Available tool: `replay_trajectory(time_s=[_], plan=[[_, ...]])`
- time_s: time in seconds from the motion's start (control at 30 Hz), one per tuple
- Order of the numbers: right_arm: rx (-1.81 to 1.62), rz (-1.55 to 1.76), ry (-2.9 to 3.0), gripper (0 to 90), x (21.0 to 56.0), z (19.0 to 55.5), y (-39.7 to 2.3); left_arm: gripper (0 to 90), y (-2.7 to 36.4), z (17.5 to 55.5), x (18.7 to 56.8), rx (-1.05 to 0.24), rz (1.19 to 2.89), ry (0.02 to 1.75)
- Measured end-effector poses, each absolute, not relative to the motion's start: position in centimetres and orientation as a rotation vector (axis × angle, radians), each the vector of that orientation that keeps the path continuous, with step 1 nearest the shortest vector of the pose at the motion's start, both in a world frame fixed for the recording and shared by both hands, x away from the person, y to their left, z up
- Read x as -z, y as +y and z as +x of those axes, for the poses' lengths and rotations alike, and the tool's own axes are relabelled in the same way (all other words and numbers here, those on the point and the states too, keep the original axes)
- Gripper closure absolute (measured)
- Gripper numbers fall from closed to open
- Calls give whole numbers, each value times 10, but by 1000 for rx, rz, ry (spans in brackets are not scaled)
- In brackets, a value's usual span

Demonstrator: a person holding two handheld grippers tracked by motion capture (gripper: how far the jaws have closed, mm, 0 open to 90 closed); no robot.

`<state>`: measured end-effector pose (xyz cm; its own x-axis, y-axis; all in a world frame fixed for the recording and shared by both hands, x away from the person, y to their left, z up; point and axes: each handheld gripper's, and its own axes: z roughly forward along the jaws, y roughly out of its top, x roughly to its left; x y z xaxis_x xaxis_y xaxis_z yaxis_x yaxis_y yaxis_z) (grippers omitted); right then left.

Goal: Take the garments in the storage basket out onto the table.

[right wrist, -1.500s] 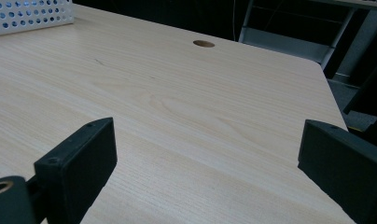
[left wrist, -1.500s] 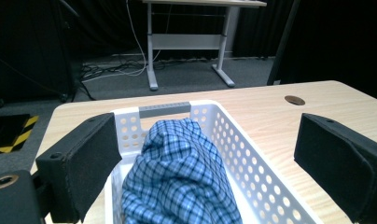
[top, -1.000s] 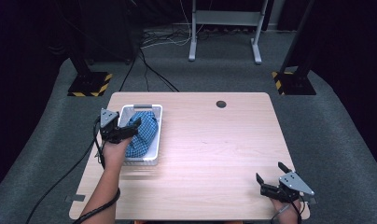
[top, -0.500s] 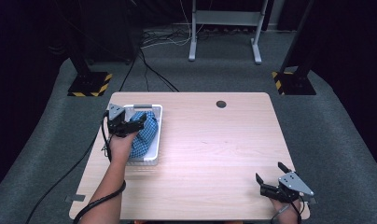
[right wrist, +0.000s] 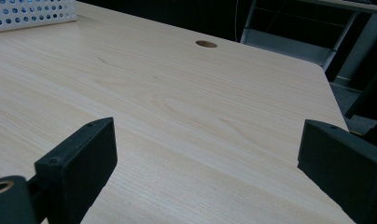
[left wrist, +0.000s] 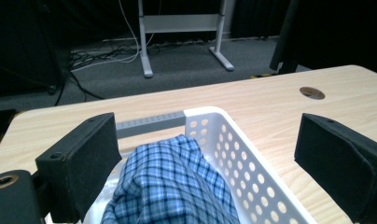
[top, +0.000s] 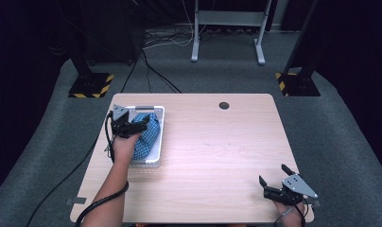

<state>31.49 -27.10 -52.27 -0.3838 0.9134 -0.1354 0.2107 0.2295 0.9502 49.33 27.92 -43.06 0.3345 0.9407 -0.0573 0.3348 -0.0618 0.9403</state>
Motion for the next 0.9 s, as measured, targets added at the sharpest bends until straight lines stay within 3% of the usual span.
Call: replay_trajectory(time_s=[0.9], plan=[[-1201,1042,1770,37,523,315,-271,66,281,518,461,-630,1696,1372]])
